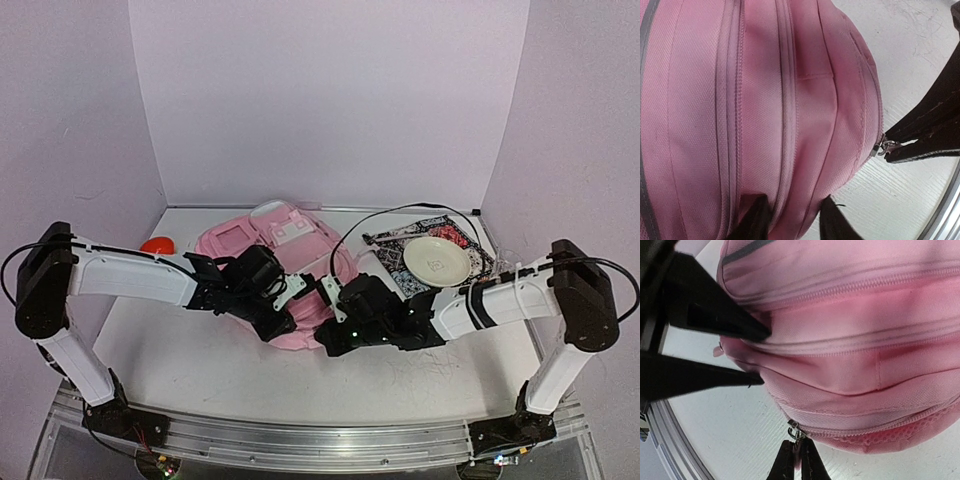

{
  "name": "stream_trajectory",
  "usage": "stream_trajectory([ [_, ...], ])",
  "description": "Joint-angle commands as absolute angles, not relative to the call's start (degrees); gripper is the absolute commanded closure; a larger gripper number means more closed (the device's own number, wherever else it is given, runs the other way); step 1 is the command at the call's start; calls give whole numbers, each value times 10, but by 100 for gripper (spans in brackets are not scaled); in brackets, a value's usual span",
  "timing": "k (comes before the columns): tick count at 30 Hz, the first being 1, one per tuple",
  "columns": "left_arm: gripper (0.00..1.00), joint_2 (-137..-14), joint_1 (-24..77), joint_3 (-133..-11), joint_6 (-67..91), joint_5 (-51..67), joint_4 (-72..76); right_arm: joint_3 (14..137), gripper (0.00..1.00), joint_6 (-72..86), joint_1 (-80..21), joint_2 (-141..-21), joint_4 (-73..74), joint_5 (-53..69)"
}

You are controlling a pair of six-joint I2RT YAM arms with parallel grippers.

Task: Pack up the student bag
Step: Hold the student bag at the center of the board, then zip the student bag into the largest pocket of the bag.

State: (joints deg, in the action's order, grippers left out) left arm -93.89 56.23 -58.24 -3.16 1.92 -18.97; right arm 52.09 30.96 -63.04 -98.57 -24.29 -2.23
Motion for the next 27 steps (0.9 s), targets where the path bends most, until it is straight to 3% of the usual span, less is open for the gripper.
stream_trajectory([
  [1,91,-951,578,-573,-60,34,-190,525,100,292,-613,-930,-259,-4],
  [3,100,-939,578,-564,-57,27,-190,517,100,287,-600,-920,-247,-4],
  [20,100,-828,576,-486,-10,-54,-198,465,100,199,-441,-825,-142,-10],
  [27,100,-804,572,-488,31,-75,-203,499,100,159,-387,-830,-104,35],
])
